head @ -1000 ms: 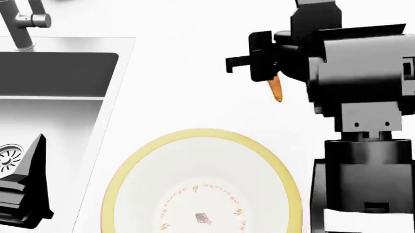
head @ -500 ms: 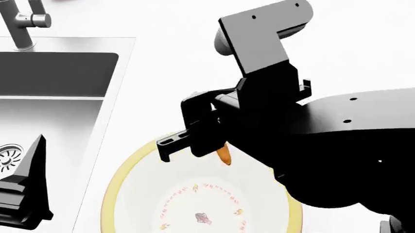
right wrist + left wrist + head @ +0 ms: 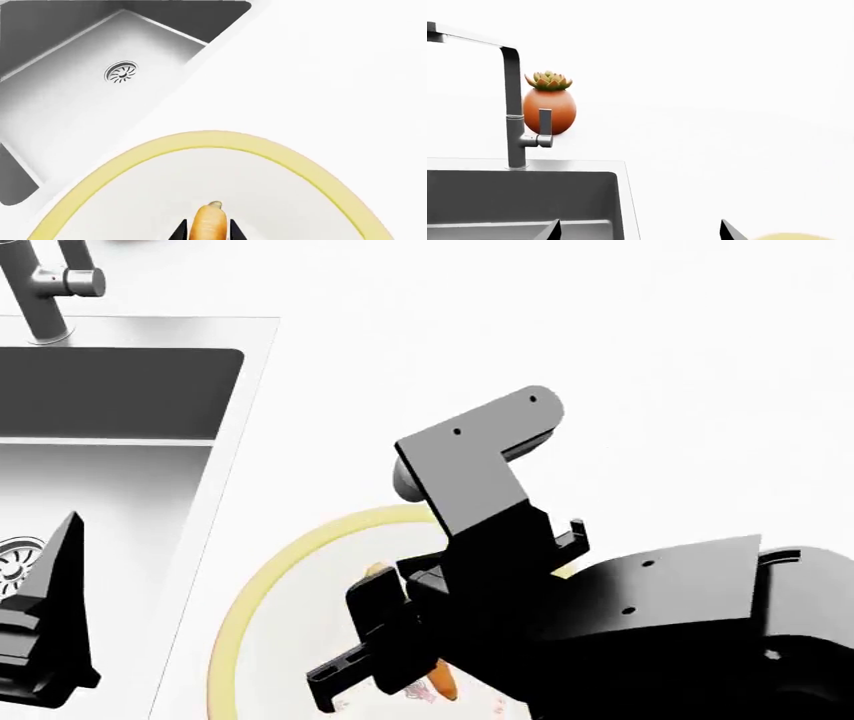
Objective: There is a mixed pile of frozen fruits and vegetables on the counter. Locate all the frozen vegetables and place the items in a bowl on the counter. Take all the frozen fruits and defrost them in a running sink.
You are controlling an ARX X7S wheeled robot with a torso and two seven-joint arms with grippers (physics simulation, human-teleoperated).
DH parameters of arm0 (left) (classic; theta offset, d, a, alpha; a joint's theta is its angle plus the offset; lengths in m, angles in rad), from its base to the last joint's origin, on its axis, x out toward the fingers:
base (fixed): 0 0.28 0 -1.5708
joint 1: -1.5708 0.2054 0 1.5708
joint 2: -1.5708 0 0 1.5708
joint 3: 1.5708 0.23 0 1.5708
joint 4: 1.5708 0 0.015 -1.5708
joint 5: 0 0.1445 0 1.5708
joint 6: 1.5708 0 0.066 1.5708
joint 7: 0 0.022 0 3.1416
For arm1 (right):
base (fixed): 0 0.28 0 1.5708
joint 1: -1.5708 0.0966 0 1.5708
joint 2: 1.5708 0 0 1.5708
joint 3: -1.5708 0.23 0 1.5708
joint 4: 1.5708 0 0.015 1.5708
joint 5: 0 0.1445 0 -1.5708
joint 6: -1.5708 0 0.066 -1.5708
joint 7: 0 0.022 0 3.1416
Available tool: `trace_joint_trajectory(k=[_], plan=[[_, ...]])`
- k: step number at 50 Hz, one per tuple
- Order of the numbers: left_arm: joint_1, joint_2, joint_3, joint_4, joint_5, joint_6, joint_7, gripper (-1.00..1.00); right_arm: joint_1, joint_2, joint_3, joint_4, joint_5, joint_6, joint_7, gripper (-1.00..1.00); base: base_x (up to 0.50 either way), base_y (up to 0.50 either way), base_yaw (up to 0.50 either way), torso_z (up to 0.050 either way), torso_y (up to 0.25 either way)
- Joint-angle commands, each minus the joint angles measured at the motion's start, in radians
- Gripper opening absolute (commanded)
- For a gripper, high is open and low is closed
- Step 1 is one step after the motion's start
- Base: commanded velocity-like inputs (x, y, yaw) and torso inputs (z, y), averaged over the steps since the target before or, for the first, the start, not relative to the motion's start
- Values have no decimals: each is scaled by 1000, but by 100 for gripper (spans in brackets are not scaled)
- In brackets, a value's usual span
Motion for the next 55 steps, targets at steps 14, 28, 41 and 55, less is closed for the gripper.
trace_joint_trajectory(k=[14,28,41,55], plan=[[5,12,-29,-19,-61,10,-8,100,-15,28,-53,-44,-62,-46,-60,100,0,0,0,0,0],[13,5,-28,-21,-49,39,3,100,-93,135,67,-293,-168,-223,-47,100,0,0,0,0,0],[19,1,-31,-9,-68,38,-10,100,-488,316,458,-690,-190,-490,140,100,0,0,0,0,0],[20,-6,-18,-23,-46,65,5,100,-760,335,582,-753,-418,-622,25,100,0,0,0,0,0]])
